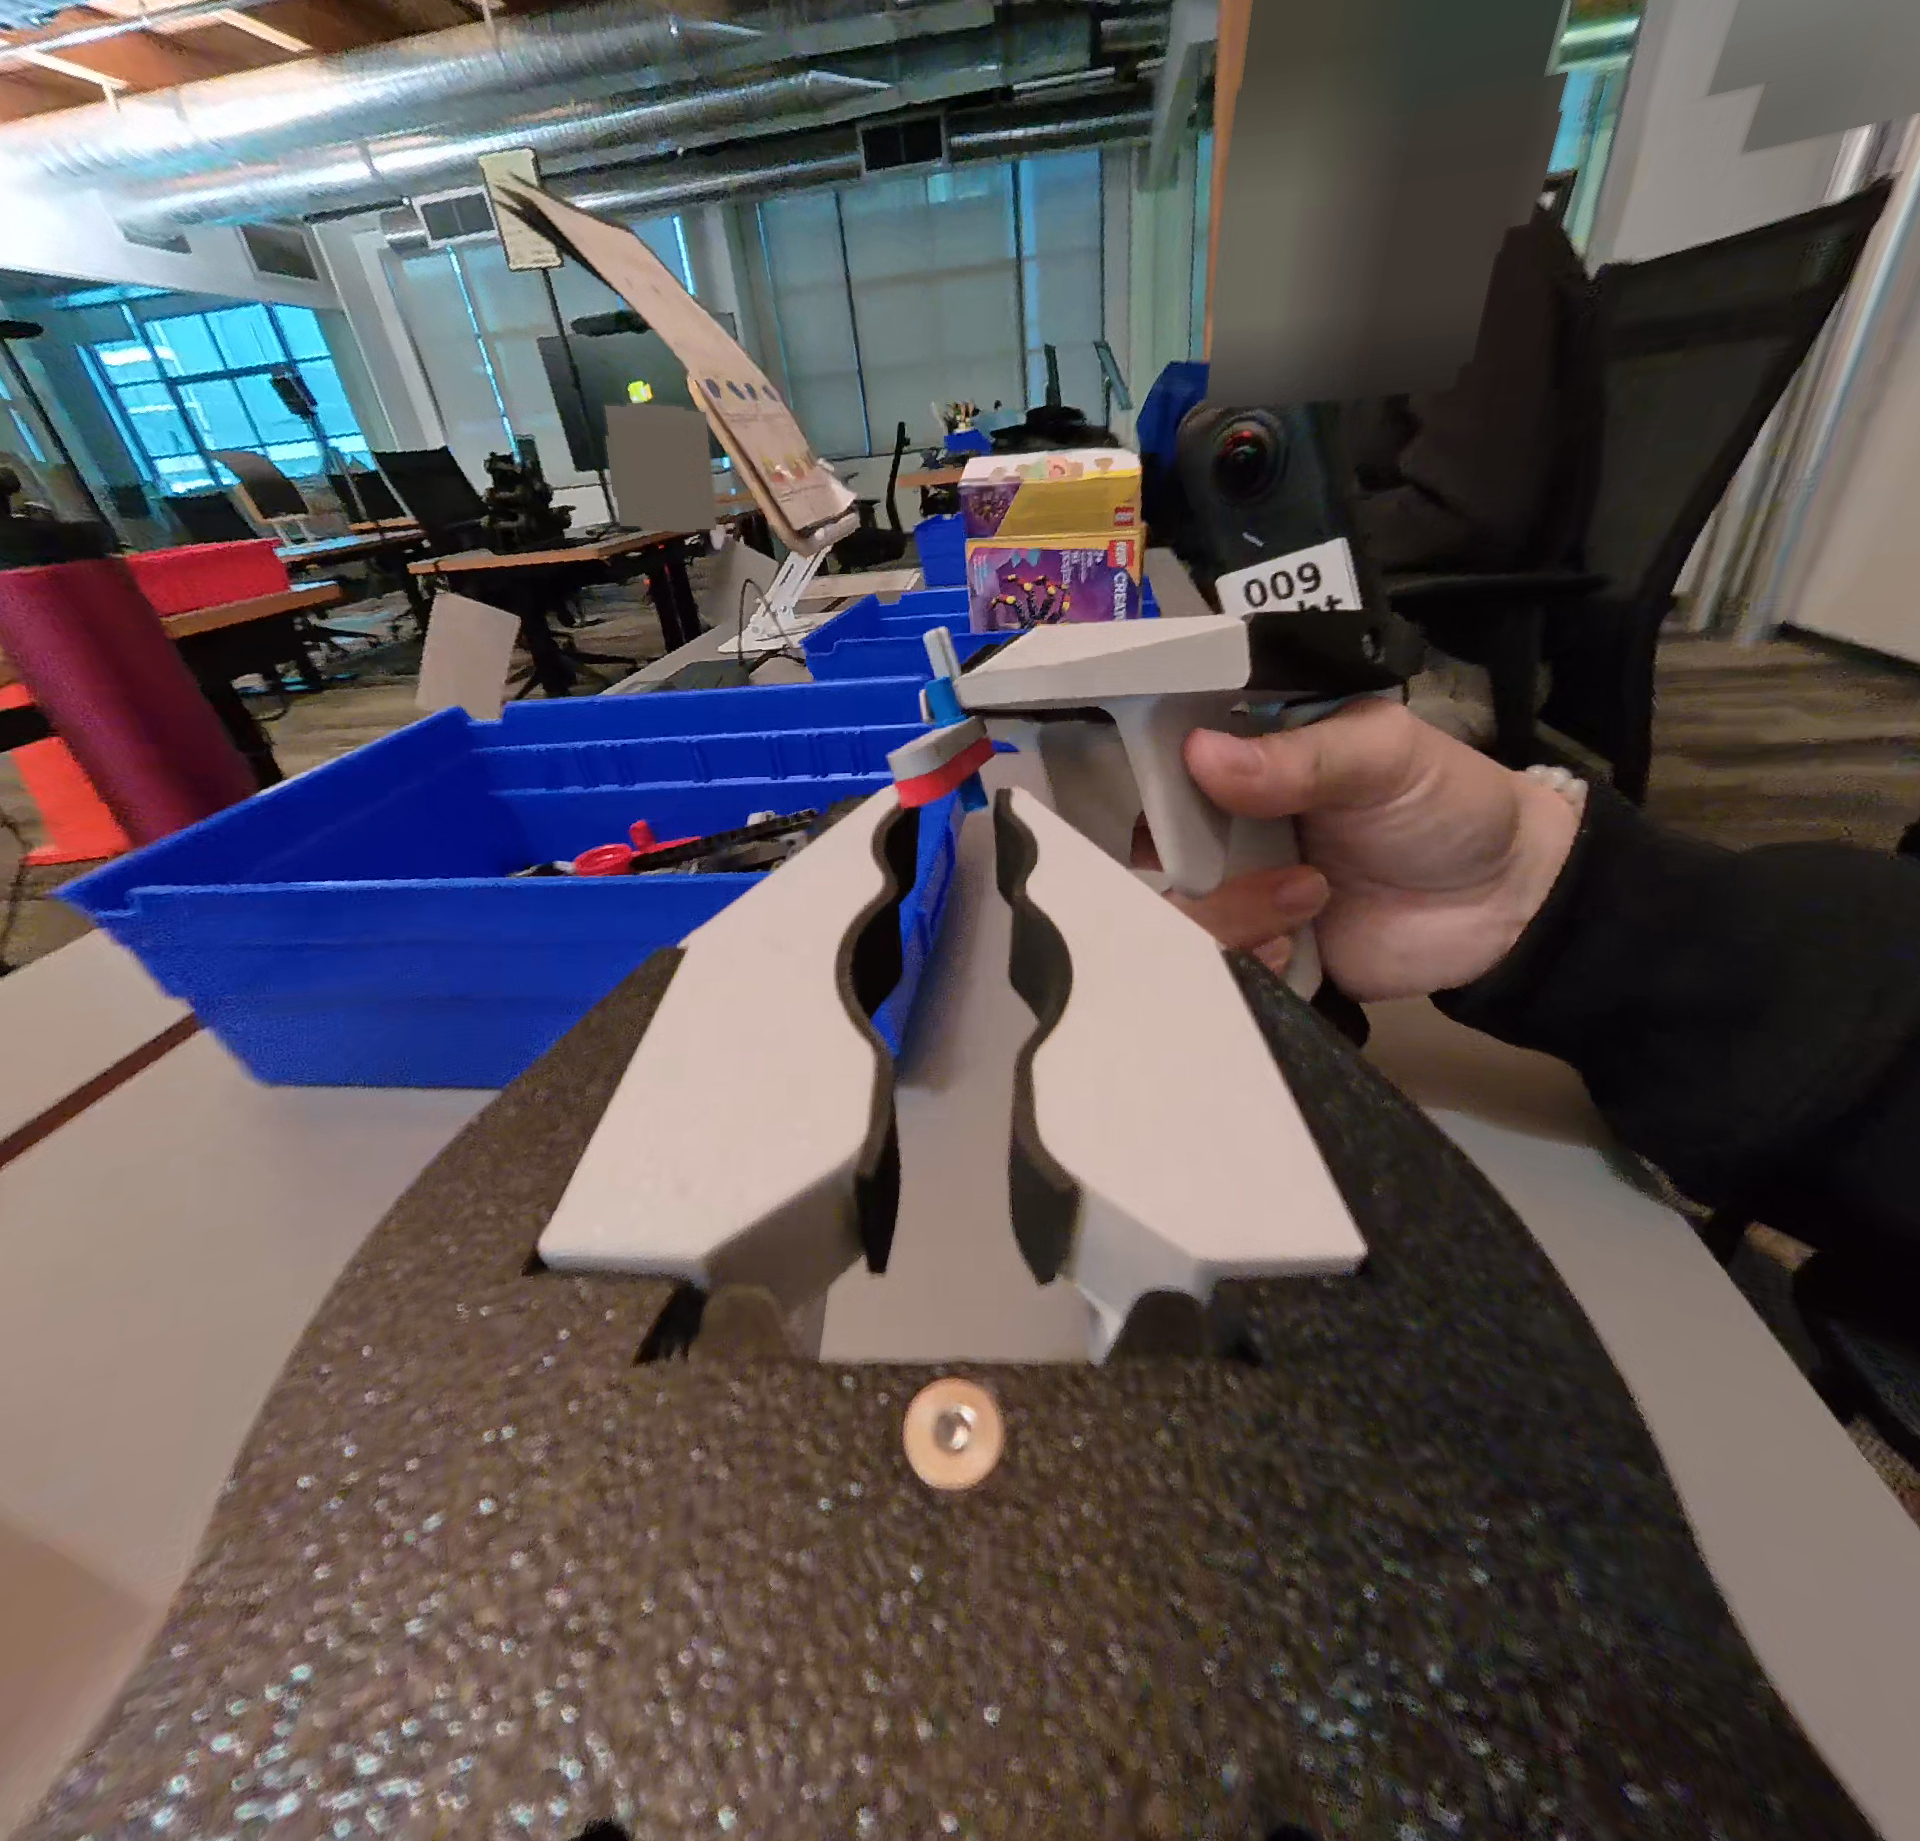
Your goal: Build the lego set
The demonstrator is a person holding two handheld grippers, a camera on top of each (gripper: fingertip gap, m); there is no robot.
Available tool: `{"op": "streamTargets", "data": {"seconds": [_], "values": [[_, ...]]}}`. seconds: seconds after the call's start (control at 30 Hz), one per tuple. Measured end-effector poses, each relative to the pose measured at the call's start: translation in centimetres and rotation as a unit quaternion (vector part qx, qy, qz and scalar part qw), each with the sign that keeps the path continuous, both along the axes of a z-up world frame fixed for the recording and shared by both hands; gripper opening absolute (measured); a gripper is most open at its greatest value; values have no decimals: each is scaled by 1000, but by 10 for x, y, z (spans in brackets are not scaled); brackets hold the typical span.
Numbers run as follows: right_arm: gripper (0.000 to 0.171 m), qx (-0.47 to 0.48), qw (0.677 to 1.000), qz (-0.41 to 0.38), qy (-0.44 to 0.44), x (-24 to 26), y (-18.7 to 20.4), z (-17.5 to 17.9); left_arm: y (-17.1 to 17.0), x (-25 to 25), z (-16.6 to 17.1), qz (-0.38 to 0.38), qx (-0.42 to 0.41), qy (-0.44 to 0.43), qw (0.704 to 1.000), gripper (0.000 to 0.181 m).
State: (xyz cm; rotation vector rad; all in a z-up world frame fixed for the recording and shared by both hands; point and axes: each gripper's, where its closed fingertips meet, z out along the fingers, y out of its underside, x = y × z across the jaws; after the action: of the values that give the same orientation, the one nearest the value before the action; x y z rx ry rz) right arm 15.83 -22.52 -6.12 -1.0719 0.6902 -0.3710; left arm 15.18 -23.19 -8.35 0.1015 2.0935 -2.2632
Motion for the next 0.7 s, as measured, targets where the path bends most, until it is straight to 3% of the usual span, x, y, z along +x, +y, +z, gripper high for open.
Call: {"op": "streamTargets", "data": {"seconds": [0.17, 0.43, 0.7], "values": [[2, 21, 999, 0, 44, 8, -12, -20, -16, 5, -6, -38, -25, 69, 997, 13], [3, 87, 995, 17, 55, 12, -13, -17, -9, 7, -21, -25, 1, 50, 998, 19], [2, 102, 991, 52, 71, 13, -3, -24, -1, 2, -21, -42, 2, 51, 998, 13]]}}
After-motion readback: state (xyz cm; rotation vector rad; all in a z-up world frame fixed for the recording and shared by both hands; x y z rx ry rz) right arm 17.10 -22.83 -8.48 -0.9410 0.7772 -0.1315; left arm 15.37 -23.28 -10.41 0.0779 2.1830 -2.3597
